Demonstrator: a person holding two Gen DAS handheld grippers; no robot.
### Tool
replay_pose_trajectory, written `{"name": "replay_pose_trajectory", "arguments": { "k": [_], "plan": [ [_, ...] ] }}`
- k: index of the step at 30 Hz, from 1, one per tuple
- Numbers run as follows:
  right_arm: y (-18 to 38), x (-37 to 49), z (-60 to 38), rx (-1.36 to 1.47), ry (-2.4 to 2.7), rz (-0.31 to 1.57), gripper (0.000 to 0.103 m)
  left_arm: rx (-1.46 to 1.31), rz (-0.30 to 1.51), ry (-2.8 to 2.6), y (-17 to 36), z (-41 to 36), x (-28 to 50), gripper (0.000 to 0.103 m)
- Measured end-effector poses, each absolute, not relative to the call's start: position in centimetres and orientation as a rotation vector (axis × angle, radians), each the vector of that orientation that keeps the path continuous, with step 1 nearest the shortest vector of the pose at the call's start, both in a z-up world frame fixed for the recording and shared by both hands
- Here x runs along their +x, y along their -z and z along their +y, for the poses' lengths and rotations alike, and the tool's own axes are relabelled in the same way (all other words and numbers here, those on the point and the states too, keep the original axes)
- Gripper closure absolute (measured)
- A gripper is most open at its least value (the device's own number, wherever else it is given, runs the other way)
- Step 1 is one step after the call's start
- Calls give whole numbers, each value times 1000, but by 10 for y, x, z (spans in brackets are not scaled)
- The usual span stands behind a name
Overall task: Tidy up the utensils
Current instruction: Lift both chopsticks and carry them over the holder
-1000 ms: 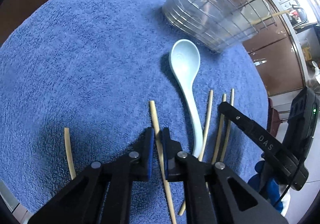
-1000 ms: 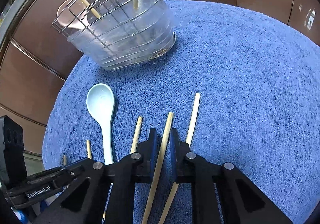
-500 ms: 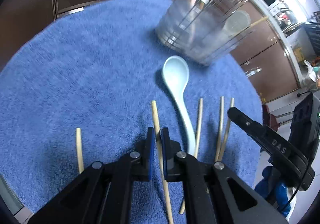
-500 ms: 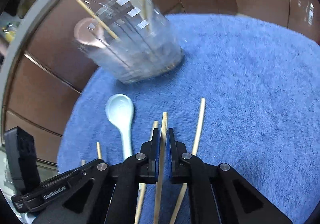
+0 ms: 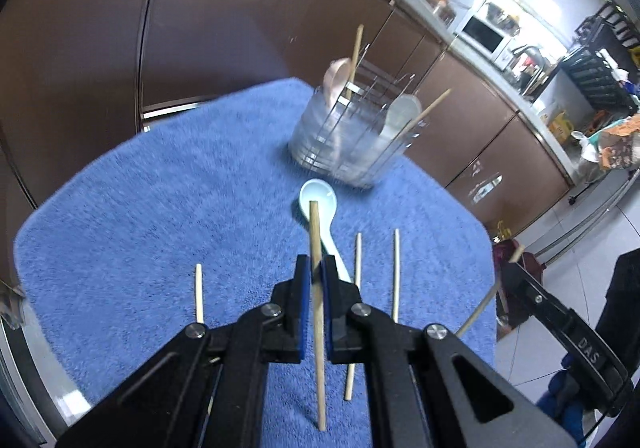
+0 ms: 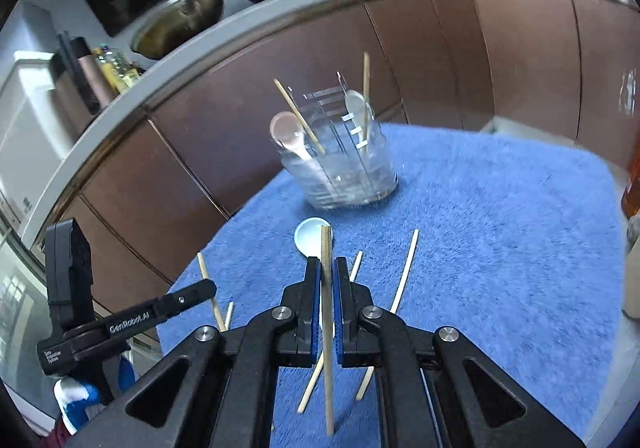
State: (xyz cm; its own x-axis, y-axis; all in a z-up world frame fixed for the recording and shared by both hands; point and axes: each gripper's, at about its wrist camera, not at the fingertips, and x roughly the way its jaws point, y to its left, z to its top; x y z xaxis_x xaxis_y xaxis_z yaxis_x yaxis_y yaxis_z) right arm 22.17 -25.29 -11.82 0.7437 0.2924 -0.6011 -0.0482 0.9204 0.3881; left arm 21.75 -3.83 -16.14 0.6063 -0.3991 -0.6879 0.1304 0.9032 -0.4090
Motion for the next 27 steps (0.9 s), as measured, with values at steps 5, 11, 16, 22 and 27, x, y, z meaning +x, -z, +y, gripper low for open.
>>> {"name": "replay_pose_trajectory", "arguments": {
  "k": [5,11,16,22,27],
  "plan": [
    [94,190,-247,329,-184,637,97,-317,795,307,137,-33,192,98],
    [72,161,-238,297,-181,582,97,-316,726,300,114,-25,167,98],
    [58,147,-235,283,-177,542,97,-326,675,301,94,-14,153,98],
    [31,155,-242,274,-170,465,97,-344,621,307,66,-9,166,98],
    [7,188,-242,266,-178,397,97,-359,558,331,36,-9,198,98]
  ]
}}
